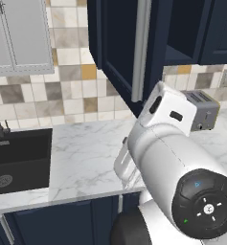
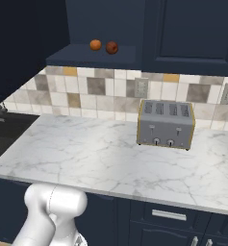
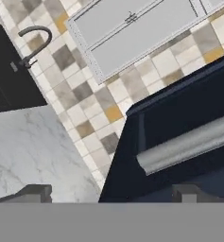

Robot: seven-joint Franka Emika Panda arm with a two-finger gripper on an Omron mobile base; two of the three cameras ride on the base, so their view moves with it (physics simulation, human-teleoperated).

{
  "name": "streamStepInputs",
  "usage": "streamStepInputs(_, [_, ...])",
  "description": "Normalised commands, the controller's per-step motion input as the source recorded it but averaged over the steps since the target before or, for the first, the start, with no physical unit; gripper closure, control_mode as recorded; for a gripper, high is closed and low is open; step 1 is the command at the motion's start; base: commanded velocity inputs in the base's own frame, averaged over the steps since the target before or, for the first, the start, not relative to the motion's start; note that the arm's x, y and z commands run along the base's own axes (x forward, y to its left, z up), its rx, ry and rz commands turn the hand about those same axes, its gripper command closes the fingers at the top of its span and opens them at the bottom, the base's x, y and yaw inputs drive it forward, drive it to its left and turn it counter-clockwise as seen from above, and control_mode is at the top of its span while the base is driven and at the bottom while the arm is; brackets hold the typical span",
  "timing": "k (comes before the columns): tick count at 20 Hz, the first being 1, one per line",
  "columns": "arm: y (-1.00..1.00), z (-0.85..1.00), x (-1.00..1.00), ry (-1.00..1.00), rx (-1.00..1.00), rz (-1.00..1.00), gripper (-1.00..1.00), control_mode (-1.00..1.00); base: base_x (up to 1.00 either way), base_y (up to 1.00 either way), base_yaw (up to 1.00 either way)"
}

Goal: Pick the apple, tangerine from the counter and place them in the cabinet. Then close the cabinet.

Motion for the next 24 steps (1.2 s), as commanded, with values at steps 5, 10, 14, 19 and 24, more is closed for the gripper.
streamStepInputs(5, [0.25,-0.24,0.66,-0.07,-0.28,0.00,-1.00,-1.00,0.00,0.00,0.00])
streamStepInputs(10, [0.07,-0.01,0.58,-0.07,-0.29,-0.07,-1.00,-1.00,0.00,0.00,0.00])
streamStepInputs(14, [-0.09,0.09,0.28,0.01,-0.19,-0.17,-1.00,-1.00,0.00,0.00,0.00])
streamStepInputs(19, [-0.27,0.09,0.00,0.08,-0.05,-0.30,-1.00,-1.00,0.00,0.00,0.00])
streamStepInputs(24, [-0.39,0.14,0.00,0.13,0.00,-0.41,-1.00,-1.00,0.00,0.00,0.00])
